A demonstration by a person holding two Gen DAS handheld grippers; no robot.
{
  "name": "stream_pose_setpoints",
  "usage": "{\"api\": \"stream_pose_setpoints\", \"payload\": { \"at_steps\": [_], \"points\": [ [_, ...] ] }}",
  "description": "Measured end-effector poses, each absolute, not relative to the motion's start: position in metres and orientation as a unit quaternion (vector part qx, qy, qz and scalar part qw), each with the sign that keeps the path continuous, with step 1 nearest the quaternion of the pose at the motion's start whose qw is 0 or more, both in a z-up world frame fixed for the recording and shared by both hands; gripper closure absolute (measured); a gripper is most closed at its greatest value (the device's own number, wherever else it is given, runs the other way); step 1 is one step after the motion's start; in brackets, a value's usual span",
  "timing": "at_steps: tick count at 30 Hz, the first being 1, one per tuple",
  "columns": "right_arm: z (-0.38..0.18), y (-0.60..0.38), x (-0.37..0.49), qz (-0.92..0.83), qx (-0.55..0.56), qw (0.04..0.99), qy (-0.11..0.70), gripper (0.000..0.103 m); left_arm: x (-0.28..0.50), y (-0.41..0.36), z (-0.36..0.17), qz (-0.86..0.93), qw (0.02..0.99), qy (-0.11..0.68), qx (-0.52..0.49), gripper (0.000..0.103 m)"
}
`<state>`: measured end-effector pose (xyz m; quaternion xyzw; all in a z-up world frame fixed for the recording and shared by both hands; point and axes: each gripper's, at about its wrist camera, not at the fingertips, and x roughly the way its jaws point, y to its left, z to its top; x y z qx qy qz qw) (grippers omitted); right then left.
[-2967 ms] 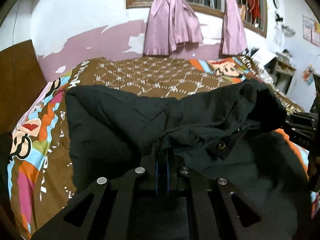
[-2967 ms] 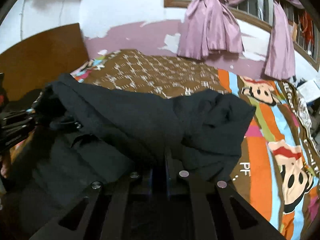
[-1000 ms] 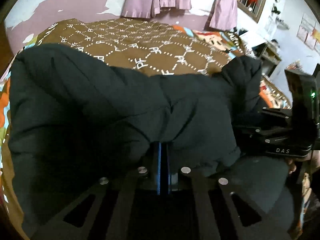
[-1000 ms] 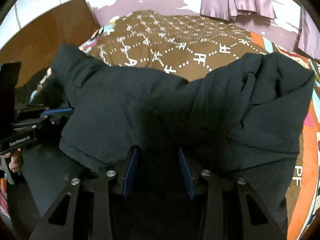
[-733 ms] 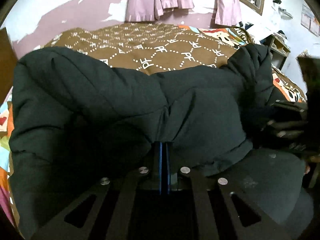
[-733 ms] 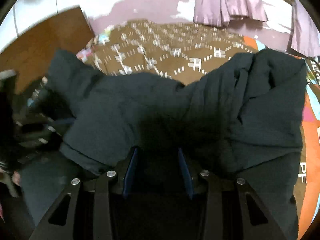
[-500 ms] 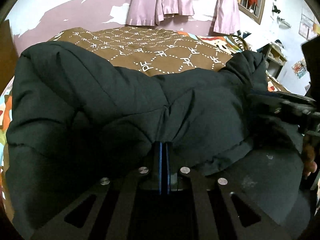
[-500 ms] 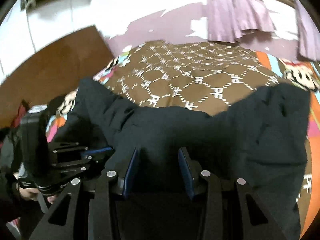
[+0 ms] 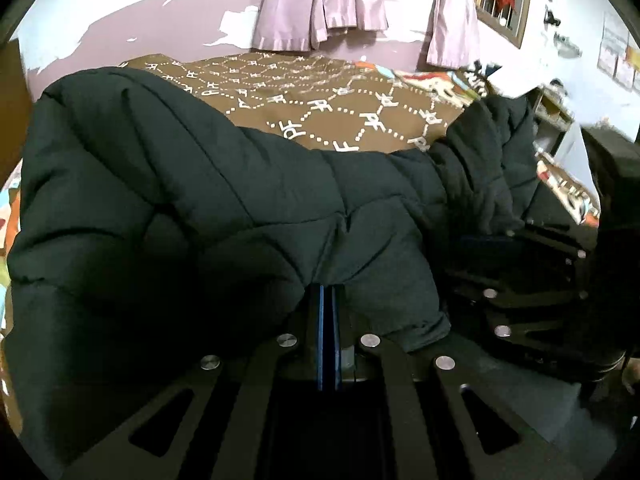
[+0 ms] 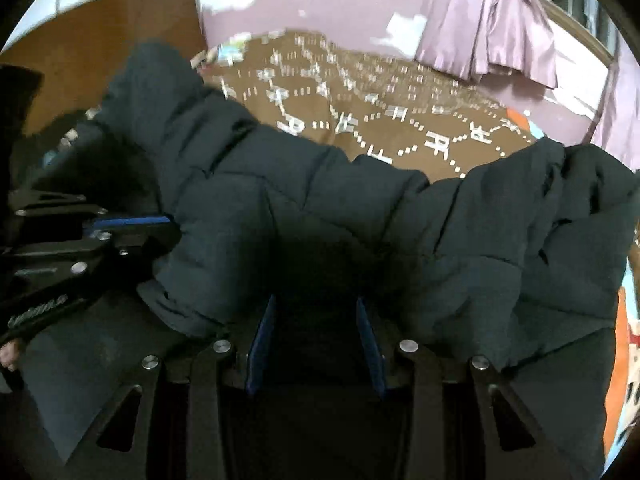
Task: Fold large clothes
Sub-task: 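Lay the hem down on the jacket and open both grippers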
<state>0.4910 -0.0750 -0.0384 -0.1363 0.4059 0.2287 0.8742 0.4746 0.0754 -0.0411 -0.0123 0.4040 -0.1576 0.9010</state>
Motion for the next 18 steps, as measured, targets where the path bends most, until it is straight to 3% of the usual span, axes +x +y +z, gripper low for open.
{"api": "stream_pose_setpoints", "payload": {
  "at_steps": [4,8,12,14,18],
  "points": [
    [-0.003,-0.109,0.483,0.217,-0.06,0.913,0.34,0.066,0.465,0.097,-0.022,-0.161,0.919,0.355,-0.061,0.099],
    [0.043,-0.114,0.494,0.159,-0.095,0.952,0.246,0.066,0.458,0.111,0.009,-0.154,0.946,0.27,-0.089,0.099],
    [0.042,-0.106,0.531,0.127,-0.121,0.943,0.284,0.066,0.488,0.111,0.024,-0.084,0.953,0.283,-0.072,0.099],
    [0.024,-0.111,0.547,0.086,-0.122,0.932,0.33,0.075,0.51,0.114,0.011,-0.045,0.937,0.339,-0.075,0.099],
    [-0.005,-0.128,0.548,0.066,-0.094,0.92,0.375,0.076,0.514,0.12,-0.007,-0.018,0.931,0.351,-0.094,0.099]
  ]
}}
